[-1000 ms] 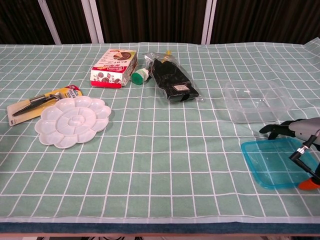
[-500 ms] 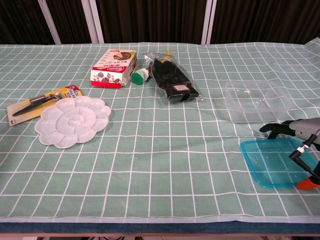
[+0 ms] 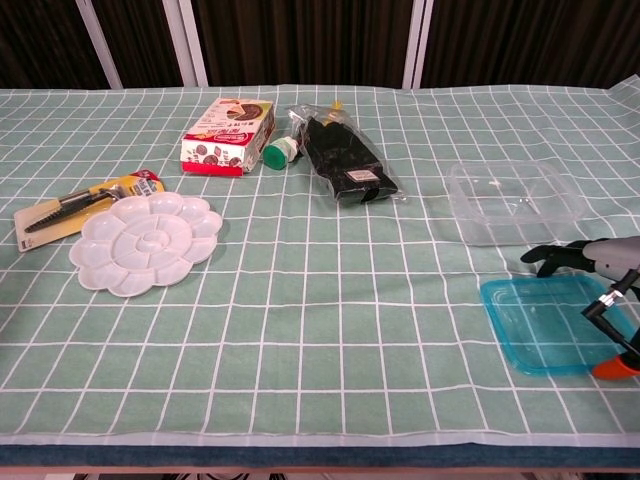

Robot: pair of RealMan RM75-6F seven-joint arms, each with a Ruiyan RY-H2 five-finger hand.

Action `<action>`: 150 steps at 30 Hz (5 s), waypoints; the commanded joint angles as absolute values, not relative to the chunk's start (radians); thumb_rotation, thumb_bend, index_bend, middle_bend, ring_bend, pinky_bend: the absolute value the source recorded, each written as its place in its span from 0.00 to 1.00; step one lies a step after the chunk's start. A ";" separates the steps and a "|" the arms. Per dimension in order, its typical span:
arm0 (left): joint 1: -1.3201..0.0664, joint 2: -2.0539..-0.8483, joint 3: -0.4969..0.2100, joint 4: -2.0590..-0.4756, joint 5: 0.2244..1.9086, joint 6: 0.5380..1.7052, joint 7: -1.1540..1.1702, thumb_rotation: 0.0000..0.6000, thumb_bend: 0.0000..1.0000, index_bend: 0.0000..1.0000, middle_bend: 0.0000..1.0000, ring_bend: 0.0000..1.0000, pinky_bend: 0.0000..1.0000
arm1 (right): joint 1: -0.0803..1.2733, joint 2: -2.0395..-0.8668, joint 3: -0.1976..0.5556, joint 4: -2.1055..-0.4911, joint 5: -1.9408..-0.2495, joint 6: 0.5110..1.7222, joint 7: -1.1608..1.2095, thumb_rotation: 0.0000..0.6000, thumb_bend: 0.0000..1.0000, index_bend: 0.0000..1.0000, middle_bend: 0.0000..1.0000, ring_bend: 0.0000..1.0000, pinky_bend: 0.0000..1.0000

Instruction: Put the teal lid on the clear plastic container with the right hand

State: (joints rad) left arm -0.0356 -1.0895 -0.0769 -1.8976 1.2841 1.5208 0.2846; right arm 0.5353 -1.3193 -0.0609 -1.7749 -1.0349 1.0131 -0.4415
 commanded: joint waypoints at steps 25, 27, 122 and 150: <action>-0.037 -1.087 -0.077 -1.901 1.281 1.519 0.287 1.00 0.77 0.05 0.00 0.00 0.00 | 0.526 -1.260 -0.044 -1.813 -1.081 0.987 -0.391 1.00 0.25 0.00 0.39 0.06 0.00; -0.037 -1.087 -0.077 -1.901 1.280 1.519 0.287 1.00 0.77 0.05 0.00 0.00 0.00 | 0.525 -1.254 -0.042 -1.817 -1.085 0.986 -0.383 1.00 0.25 0.00 0.39 0.06 0.00; -0.050 -1.097 -0.110 -1.884 1.210 1.526 0.310 1.00 0.77 0.05 0.00 0.00 0.00 | 0.813 -1.206 0.169 -1.459 -1.048 0.626 0.011 1.00 0.25 0.00 0.39 0.06 0.00; -0.050 -1.105 -0.115 -1.879 1.205 1.538 0.323 1.00 0.77 0.04 0.00 0.00 0.00 | 0.783 -1.231 0.148 -1.367 -1.267 0.624 0.216 1.00 0.25 0.00 0.39 0.06 0.00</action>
